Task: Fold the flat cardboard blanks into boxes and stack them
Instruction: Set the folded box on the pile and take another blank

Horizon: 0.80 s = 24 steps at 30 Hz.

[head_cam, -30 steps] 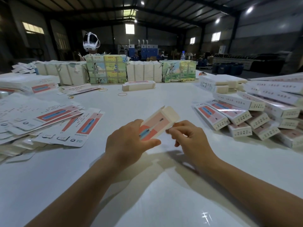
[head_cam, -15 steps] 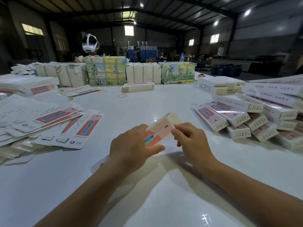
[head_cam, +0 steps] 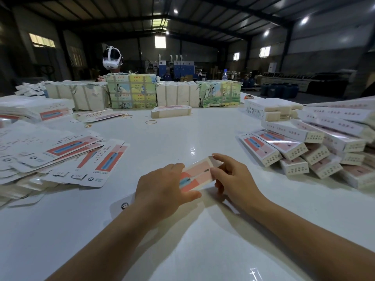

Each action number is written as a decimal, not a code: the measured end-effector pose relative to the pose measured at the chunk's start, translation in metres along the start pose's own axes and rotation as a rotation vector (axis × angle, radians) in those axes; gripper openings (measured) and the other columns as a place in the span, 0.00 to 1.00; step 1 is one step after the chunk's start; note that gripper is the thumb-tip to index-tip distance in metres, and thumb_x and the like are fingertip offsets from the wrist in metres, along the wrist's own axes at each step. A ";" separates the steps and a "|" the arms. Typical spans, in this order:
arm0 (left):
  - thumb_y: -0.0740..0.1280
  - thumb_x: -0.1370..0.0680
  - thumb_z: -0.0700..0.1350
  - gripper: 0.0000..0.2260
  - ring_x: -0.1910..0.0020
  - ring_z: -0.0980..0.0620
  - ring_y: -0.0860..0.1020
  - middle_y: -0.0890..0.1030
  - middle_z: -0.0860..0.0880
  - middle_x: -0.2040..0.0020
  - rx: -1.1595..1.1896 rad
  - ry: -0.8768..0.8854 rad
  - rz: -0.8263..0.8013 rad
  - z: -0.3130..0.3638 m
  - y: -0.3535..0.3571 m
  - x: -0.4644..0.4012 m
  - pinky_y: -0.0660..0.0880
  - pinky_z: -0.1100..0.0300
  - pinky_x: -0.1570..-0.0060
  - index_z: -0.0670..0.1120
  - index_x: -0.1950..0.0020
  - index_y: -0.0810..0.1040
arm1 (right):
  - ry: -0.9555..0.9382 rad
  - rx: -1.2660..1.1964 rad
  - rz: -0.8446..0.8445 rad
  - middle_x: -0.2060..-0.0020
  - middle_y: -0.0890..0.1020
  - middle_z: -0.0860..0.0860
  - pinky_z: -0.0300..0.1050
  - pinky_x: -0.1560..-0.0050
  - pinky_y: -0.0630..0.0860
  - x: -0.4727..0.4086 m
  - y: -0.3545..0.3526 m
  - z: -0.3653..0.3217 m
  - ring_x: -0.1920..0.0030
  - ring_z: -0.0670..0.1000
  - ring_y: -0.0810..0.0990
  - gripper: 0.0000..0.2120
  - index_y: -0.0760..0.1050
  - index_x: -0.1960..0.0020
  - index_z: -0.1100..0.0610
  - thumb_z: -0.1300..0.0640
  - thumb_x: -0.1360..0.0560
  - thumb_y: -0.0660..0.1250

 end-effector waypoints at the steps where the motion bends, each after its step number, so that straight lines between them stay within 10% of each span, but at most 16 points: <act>1: 0.62 0.32 0.70 0.30 0.56 0.56 0.74 0.75 0.58 0.39 0.003 -0.002 0.005 0.000 0.000 0.000 0.72 0.67 0.58 0.56 0.36 0.66 | 0.002 -0.010 0.008 0.59 0.82 0.53 0.39 0.69 0.76 0.000 -0.002 0.000 0.70 0.44 0.77 0.13 0.74 0.38 0.52 0.61 0.21 0.62; 12: 0.62 0.31 0.70 0.29 0.54 0.56 0.76 0.75 0.57 0.40 -0.031 0.011 0.052 0.005 -0.002 -0.001 0.73 0.66 0.57 0.56 0.36 0.66 | -0.076 -0.020 -0.071 0.67 0.82 0.40 0.31 0.71 0.71 0.002 0.006 -0.008 0.70 0.38 0.77 0.18 0.79 0.58 0.41 0.60 0.20 0.59; 16: 0.54 0.37 0.73 0.34 0.56 0.56 0.75 0.76 0.58 0.41 0.022 -0.008 0.034 0.002 -0.001 -0.001 0.71 0.68 0.60 0.56 0.38 0.67 | -0.078 0.037 0.041 0.47 0.76 0.45 0.28 0.57 0.74 -0.001 -0.003 -0.008 0.49 0.42 0.77 0.09 0.76 0.46 0.43 0.55 0.23 0.66; 18: 0.52 0.39 0.73 0.35 0.57 0.57 0.74 0.76 0.58 0.43 0.069 -0.008 0.039 0.002 -0.003 -0.002 0.68 0.70 0.64 0.56 0.40 0.67 | -0.024 0.071 0.150 0.33 0.65 0.44 0.39 0.39 0.71 -0.003 -0.015 -0.003 0.36 0.44 0.68 0.31 0.62 0.29 0.43 0.52 0.27 0.72; 21: 0.54 0.38 0.73 0.33 0.57 0.57 0.74 0.76 0.58 0.42 0.085 0.001 0.036 0.005 -0.004 -0.002 0.68 0.69 0.63 0.56 0.39 0.67 | 0.229 -0.342 0.100 0.29 0.65 0.53 0.57 0.35 0.70 -0.007 -0.011 0.014 0.35 0.54 0.72 0.49 0.46 0.23 0.42 0.61 0.32 0.74; 24: 0.54 0.38 0.73 0.35 0.56 0.56 0.75 0.75 0.59 0.41 0.096 0.018 0.027 0.010 -0.002 -0.001 0.70 0.69 0.61 0.56 0.37 0.67 | 0.399 -0.887 -0.100 0.48 0.82 0.60 0.51 0.55 0.82 -0.005 0.012 0.015 0.51 0.59 0.84 0.34 0.62 0.28 0.60 0.69 0.32 0.69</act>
Point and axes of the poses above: each hand's wrist, its own x-axis away from the middle knuckle, its own y-axis out of the palm, z = x × y, the point moved 8 cm from there along -x, towards the middle knuckle
